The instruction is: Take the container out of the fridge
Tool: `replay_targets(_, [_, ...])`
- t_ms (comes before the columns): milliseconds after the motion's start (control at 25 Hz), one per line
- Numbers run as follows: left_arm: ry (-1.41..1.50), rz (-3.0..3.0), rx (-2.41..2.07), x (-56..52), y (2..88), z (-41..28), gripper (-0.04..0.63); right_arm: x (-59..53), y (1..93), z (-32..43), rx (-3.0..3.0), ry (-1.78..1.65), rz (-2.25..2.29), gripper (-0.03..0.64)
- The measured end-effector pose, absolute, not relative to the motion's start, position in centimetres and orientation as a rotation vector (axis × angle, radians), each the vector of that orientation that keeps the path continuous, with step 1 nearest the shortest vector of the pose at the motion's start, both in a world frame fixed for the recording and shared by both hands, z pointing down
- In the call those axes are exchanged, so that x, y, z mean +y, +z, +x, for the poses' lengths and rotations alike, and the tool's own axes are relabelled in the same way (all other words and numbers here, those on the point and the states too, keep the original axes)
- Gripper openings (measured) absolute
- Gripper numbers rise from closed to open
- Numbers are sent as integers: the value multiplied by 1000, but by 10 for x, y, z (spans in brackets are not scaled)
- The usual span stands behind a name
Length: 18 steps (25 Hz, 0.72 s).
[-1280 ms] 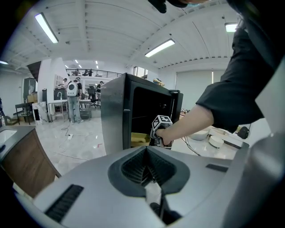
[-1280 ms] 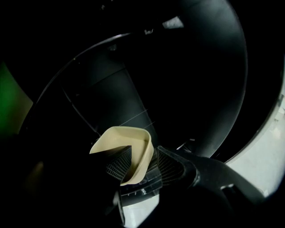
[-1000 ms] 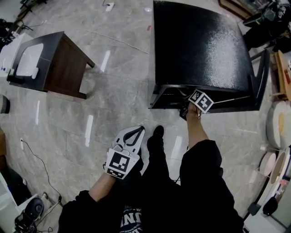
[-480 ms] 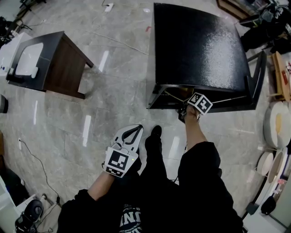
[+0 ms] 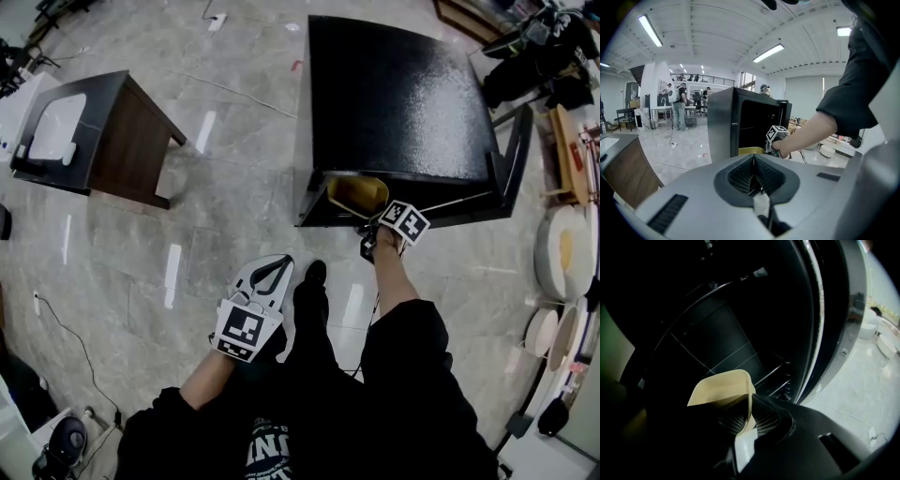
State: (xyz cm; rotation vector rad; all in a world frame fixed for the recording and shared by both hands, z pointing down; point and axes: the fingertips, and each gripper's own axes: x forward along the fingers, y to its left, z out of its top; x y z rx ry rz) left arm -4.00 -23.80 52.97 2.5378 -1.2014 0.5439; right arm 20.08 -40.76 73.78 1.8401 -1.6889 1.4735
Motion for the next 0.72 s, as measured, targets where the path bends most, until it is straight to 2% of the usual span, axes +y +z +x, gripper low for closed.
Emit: replay_targets(720, [515,2614,-1144,-228,515,-24,14,-340,702,188,-1756,1431,1758,44])
